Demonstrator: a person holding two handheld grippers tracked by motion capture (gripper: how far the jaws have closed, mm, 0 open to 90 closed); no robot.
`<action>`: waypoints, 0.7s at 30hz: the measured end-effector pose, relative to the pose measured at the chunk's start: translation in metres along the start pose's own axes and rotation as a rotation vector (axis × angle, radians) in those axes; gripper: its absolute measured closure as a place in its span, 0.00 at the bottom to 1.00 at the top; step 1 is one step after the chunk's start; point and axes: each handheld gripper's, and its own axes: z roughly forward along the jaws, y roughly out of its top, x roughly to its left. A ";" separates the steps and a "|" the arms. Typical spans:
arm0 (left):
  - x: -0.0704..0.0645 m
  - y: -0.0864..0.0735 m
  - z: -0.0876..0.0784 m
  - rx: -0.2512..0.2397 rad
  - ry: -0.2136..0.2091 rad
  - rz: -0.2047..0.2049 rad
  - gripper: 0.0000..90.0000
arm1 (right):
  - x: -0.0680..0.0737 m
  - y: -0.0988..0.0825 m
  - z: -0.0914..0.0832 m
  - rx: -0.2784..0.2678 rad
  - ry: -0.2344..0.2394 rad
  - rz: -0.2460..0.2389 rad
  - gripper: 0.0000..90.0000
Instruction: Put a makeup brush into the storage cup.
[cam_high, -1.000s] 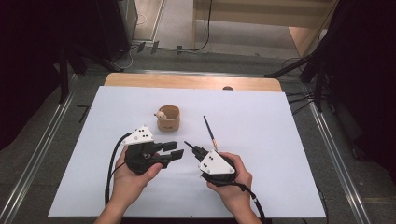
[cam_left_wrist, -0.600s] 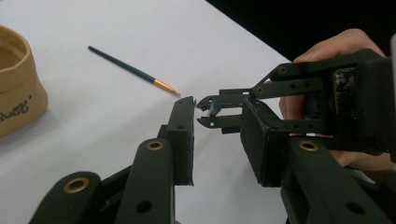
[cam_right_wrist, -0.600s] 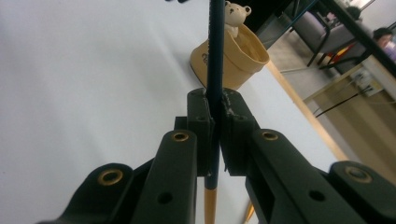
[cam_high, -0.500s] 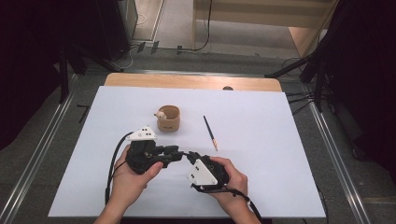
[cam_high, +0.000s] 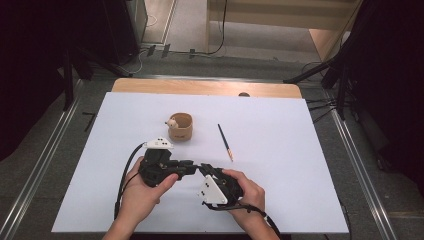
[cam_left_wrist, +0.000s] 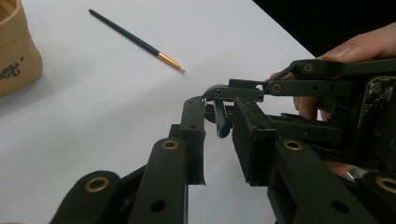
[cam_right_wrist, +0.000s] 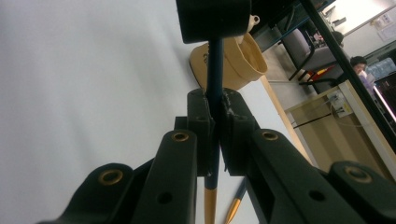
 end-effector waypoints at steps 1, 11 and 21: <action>0.001 0.000 0.000 0.009 -0.002 0.000 0.85 | 0.000 0.000 0.000 0.004 -0.004 -0.008 0.95; 0.000 0.000 0.003 0.029 -0.016 -0.015 0.95 | 0.000 -0.002 0.001 0.003 0.002 -0.020 0.95; 0.001 0.000 0.003 0.030 -0.019 -0.018 0.96 | -0.001 -0.003 0.002 -0.005 0.003 -0.014 0.94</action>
